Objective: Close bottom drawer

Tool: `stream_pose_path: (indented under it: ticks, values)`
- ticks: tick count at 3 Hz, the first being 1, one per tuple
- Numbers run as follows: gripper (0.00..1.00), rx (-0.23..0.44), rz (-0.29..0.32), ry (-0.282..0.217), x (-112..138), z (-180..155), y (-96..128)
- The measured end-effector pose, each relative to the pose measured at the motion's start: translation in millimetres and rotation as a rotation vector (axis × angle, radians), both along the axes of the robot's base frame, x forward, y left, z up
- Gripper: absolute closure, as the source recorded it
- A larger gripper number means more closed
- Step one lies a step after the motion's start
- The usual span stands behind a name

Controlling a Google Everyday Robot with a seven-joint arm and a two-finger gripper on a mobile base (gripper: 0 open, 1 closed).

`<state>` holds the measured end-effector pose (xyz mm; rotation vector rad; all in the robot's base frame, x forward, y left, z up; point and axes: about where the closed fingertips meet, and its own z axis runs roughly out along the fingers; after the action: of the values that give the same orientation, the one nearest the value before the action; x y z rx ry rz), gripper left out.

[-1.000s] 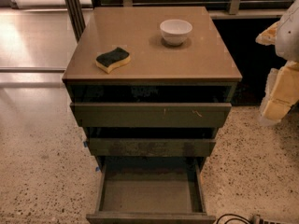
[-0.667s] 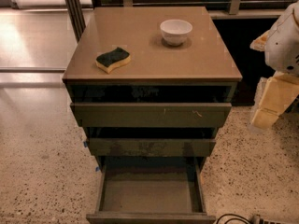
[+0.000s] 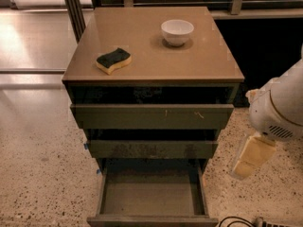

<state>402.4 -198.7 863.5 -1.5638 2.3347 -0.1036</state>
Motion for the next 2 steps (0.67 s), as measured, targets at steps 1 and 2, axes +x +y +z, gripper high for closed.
stream_pose_path:
  ticks: [1, 2]
  values:
    - [0.0, 0.066, -0.036, 0.065, -12, -68, -13]
    - [0.0, 0.241, -0.064, 0.125, -10, -125, -27]
